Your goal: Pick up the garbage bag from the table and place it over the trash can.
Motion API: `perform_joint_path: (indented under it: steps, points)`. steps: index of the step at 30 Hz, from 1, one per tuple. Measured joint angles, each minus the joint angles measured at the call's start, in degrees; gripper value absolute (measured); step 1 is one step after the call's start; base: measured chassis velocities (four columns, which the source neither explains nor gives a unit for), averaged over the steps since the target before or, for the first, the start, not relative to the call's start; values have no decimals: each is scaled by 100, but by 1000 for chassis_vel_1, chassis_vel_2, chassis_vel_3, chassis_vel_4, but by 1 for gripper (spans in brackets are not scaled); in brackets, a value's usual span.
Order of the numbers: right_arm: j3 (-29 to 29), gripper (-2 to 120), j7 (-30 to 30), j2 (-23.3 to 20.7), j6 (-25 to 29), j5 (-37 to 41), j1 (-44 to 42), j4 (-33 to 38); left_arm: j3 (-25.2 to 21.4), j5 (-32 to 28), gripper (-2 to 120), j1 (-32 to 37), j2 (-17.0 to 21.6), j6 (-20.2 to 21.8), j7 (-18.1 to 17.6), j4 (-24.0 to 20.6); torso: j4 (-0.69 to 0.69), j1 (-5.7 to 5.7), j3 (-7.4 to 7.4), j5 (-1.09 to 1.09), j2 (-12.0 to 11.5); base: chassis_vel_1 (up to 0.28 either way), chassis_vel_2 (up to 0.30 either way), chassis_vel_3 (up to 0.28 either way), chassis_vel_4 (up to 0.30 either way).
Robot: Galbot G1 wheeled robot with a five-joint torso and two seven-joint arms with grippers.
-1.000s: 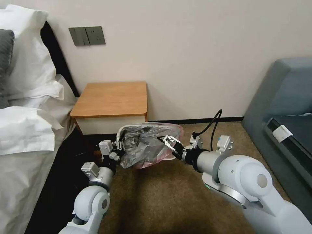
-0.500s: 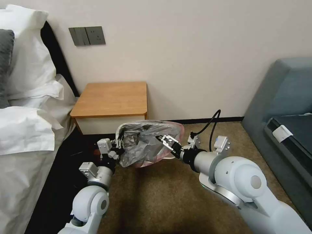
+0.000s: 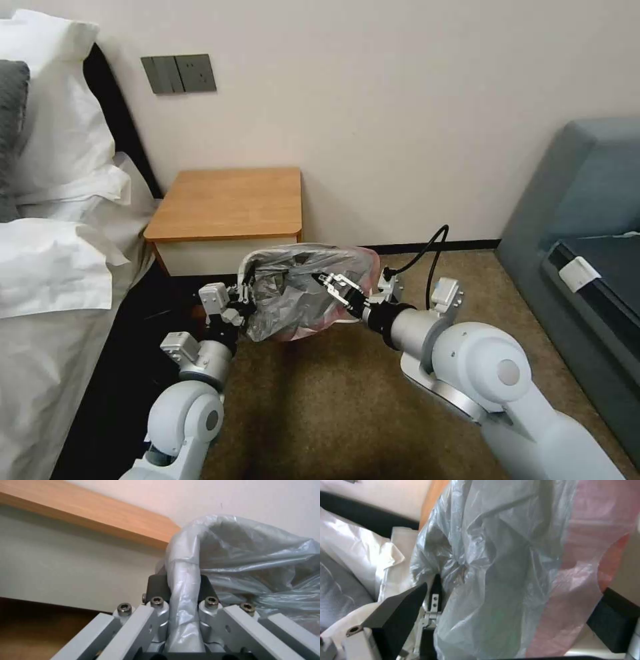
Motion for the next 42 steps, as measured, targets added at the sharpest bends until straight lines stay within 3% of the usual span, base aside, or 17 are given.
perform_joint_path:
  steps: [4,9,15,19,29,42]
  points:
    - [-27,95,-60,17,-11,-133,-1,-34,-17,-13,6,12,-19,8,-1,-5,0,0,0,0,0,0,0,0,0]
    - [-40,78,-215,-18,-29,-295,-35,-5,-34,-35,6,11,-67,22,-5,17,2,0,0,2,0,0,0,0,0]
    - [-50,51,-349,-44,-71,-460,-47,25,-23,-38,6,2,-111,41,-3,64,2,0,0,1,0,0,0,0,0]
    - [-61,41,-390,-61,-87,-530,-60,45,-20,-43,6,-6,-128,50,-3,86,1,0,0,1,0,0,0,0,0]
    - [-102,2,-431,-119,-113,-648,-117,135,-9,-146,6,-27,-161,85,-76,107,1,0,0,1,0,0,0,0,0]
    - [-57,0,-501,-376,-227,-775,-431,527,-84,-482,6,-80,-160,204,-250,140,0,0,0,0,0,0,0,0,0]
